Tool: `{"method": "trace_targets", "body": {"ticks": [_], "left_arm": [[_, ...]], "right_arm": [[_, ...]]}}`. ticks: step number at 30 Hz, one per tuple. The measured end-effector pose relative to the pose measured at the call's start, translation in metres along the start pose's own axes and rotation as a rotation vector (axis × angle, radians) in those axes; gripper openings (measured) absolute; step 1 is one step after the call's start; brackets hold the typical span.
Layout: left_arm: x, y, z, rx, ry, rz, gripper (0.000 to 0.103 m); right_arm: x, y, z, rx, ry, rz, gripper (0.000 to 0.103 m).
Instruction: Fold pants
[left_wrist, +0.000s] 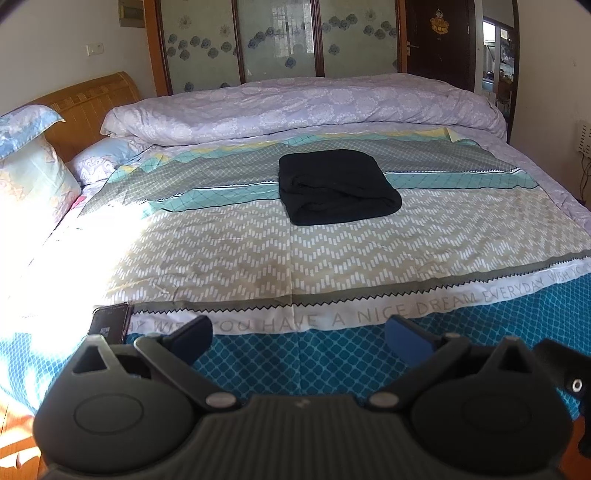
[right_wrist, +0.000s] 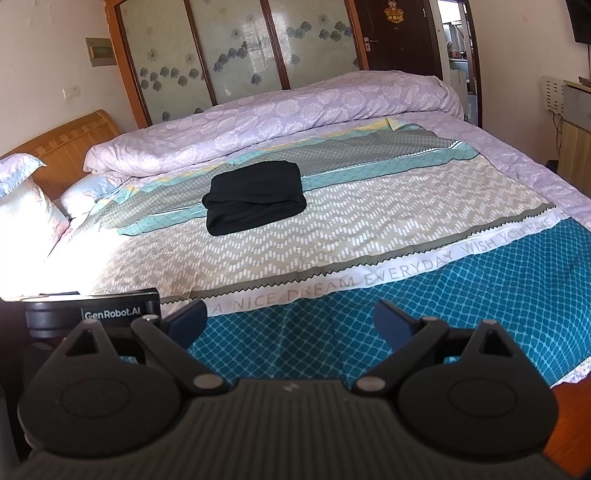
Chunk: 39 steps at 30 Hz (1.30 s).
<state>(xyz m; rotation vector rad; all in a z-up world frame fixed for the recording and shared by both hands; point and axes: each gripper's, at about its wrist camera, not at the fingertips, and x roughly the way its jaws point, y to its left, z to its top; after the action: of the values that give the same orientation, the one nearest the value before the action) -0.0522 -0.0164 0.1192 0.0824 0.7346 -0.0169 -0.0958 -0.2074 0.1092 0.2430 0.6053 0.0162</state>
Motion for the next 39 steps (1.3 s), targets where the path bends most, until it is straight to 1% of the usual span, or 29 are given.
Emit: {"method": "trace_targets", "body": {"ticks": [5, 10, 12, 15, 39], "left_arm": [[-0.0014, 0.0028, 0.0020, -0.010, -0.006, 0.013, 0.103], [-0.0034, 0.0024, 0.0032, -0.015, -0.018, 0.009, 0.103], [-0.0030, 0.0010, 0.0039, -0.006, -0.016, 0.009, 0.103], [-0.0051, -0.0009, 0.0041, 0.004, -0.020, 0.005, 0.103], [-0.0026, -0.0043, 0.0018, 0.014, 0.009, -0.022, 0.103]], "right_arm": [[-0.0005, 0.0012, 0.0009, -0.004, 0.001, 0.000, 0.098], [-0.0018, 0.0013, 0.0005, -0.008, -0.004, -0.004, 0.098], [0.0005, 0.0001, 0.0006, 0.000, 0.006, -0.002, 0.098], [-0.0016, 0.0018, 0.0008, -0.003, -0.004, 0.000, 0.098], [0.0009, 0.0012, -0.0032, 0.003, 0.006, -0.001, 0.098]]}}
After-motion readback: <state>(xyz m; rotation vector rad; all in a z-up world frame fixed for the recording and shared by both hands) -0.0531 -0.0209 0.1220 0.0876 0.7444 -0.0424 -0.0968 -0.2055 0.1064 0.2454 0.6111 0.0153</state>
